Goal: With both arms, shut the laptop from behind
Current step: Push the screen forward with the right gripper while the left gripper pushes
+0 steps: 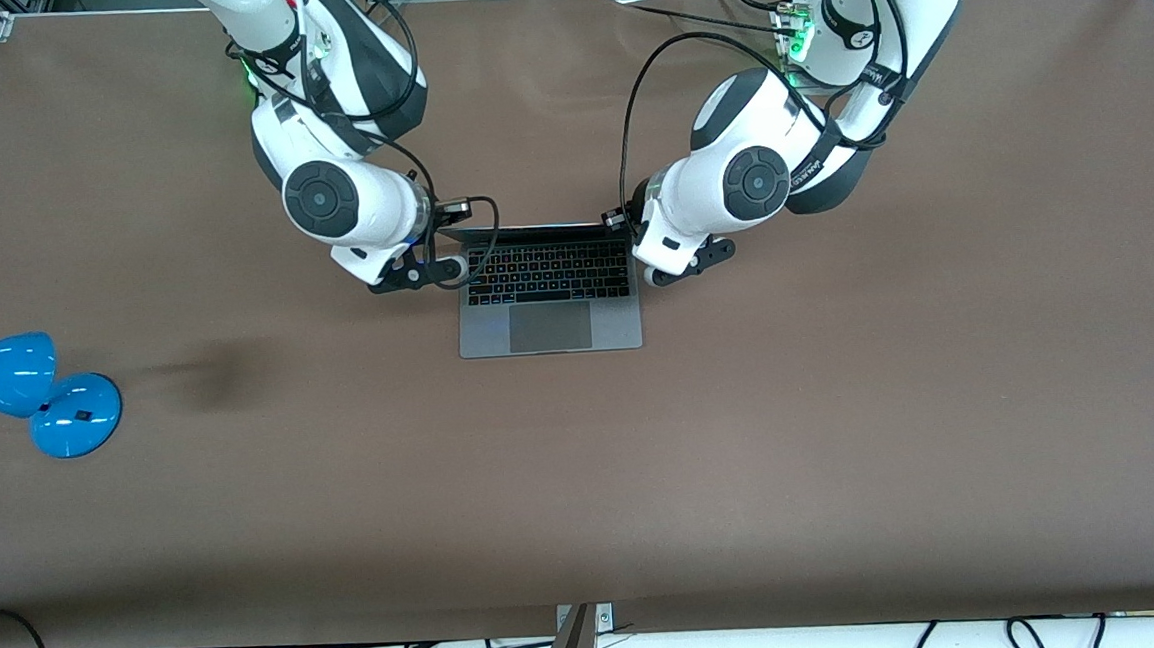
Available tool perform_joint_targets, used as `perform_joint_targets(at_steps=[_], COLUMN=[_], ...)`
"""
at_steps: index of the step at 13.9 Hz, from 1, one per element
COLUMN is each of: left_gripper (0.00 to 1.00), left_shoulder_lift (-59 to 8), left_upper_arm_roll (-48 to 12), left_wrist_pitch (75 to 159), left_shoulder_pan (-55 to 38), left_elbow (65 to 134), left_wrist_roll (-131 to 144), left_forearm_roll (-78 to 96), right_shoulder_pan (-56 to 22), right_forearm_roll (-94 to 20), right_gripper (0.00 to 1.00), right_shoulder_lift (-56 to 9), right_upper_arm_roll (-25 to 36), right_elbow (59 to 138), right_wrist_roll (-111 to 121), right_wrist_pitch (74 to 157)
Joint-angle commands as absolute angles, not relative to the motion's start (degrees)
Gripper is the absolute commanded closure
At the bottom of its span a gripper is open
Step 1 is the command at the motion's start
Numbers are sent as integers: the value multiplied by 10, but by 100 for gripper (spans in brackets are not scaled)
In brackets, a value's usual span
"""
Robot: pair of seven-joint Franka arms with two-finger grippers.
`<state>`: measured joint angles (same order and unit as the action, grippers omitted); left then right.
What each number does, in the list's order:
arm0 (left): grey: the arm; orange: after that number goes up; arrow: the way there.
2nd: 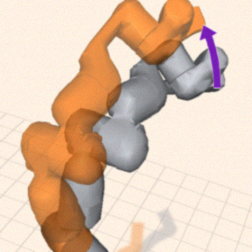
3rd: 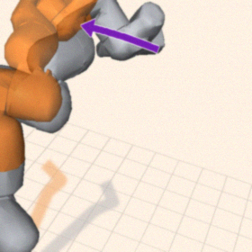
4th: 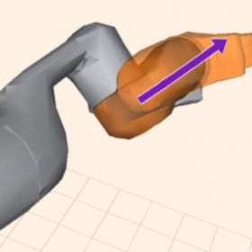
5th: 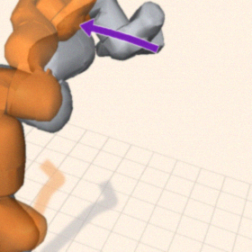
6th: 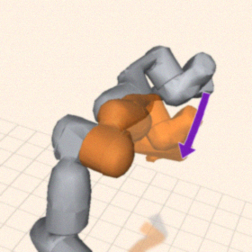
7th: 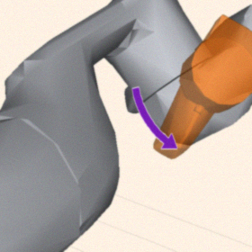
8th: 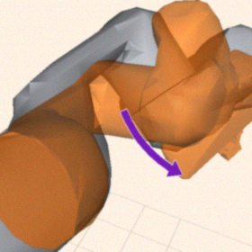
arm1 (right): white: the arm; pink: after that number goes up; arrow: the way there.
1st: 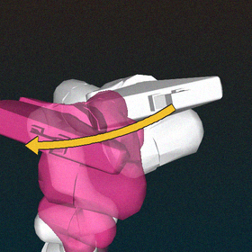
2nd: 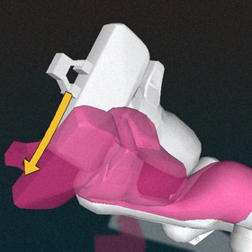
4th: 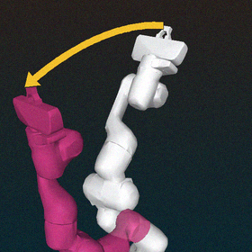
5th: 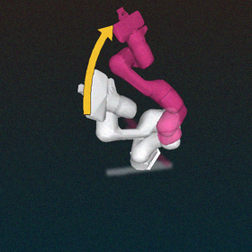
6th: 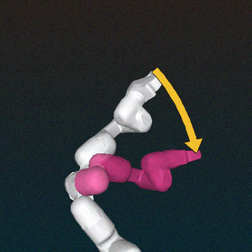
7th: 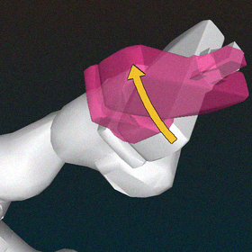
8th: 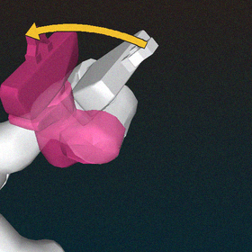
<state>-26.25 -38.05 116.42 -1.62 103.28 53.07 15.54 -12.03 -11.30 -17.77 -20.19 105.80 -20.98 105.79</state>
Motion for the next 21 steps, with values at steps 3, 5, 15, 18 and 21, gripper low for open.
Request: perform_joint_targets(at_steps=[3, 5, 15, 18, 21], left_gripper=[100, 100, 100, 100, 100], left_shoulder_lift=[-289, -299, -351, -366, -384], left_upper_arm_roll=[-373, -372, -353, -337, -334], left_wrist_pitch=[1162, 1162, 1162, 1162, 1162], left_shoulder_pan=[-19, -19, -32, -51, -56], left_elbow=[1004, 993, 951, 928, 911], left_wrist_roll=[536, 538, 545, 556, 563], left_forearm_roll=[133, 114, 111, 95, 80], right_shoulder_pan=[-119, -119, -120, -120, -121], right_forearm_roll=[-107, -106, -82, -77, -73], right_gripper=[99, 99, 99, 99, 99], right_shoulder_lift=[-182, -185, -216, -227, -239], right_upper_arm_roll=[-203, -197, -191, -187, -184], right_elbow=[1058, 1057, 1055, 1054, 1044], right_wrist_roll=[-200, -199, -176, -174, -174], right_wrist_pitch=[1087, 1093, 1165, 1183, 1183])
